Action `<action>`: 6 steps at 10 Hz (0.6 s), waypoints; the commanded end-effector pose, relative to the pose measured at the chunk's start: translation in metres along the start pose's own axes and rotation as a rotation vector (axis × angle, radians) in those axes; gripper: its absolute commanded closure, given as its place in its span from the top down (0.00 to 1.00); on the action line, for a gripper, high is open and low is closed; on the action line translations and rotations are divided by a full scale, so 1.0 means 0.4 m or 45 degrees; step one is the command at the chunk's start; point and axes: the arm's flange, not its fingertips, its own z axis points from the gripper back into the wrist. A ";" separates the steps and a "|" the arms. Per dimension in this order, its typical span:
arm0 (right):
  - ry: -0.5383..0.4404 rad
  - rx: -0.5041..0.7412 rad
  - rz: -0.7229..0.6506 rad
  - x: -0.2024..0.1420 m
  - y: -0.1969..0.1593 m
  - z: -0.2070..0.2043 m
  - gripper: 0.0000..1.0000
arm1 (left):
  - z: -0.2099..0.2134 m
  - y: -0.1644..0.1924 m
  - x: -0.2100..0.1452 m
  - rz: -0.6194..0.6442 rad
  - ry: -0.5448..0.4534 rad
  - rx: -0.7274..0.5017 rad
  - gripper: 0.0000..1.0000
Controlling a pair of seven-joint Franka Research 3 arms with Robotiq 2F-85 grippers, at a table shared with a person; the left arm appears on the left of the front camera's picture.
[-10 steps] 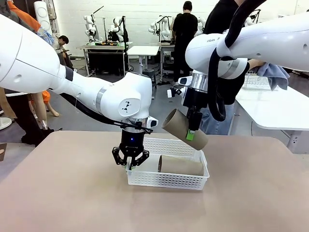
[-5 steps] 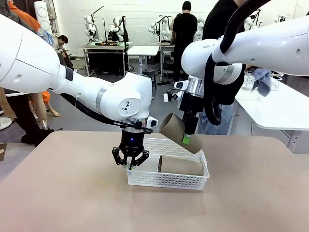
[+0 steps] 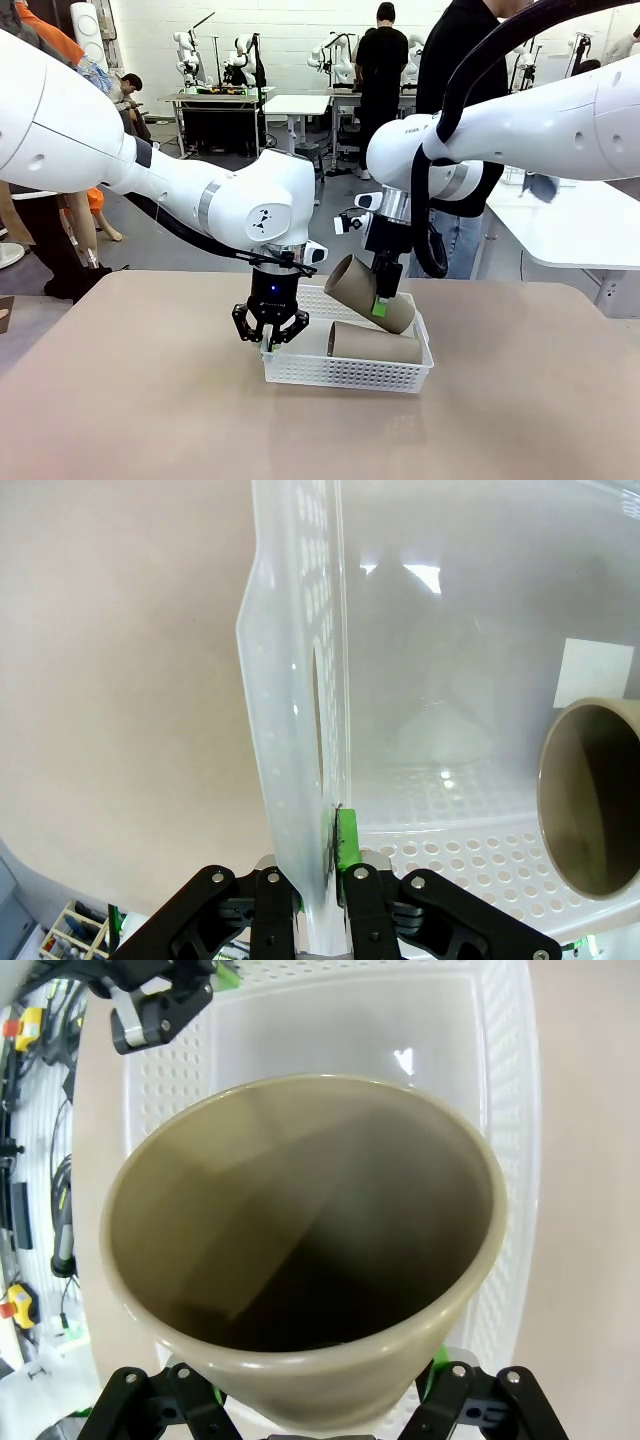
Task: Clean and organize the cups into the basket.
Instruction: Pick up the Reusable plastic cup from the right side of the table and stack it inside the Organizing basket in the center of the table.
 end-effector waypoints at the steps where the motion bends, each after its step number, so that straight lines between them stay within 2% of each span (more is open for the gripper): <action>1: 0.022 -0.046 0.056 0.008 -0.031 -0.010 0.83 | 0.000 0.003 -0.001 -0.008 -0.006 -0.003 0.00; 6: 0.020 -0.104 0.065 -0.002 -0.062 -0.046 0.83 | 0.000 0.003 -0.001 -0.008 -0.006 -0.003 0.00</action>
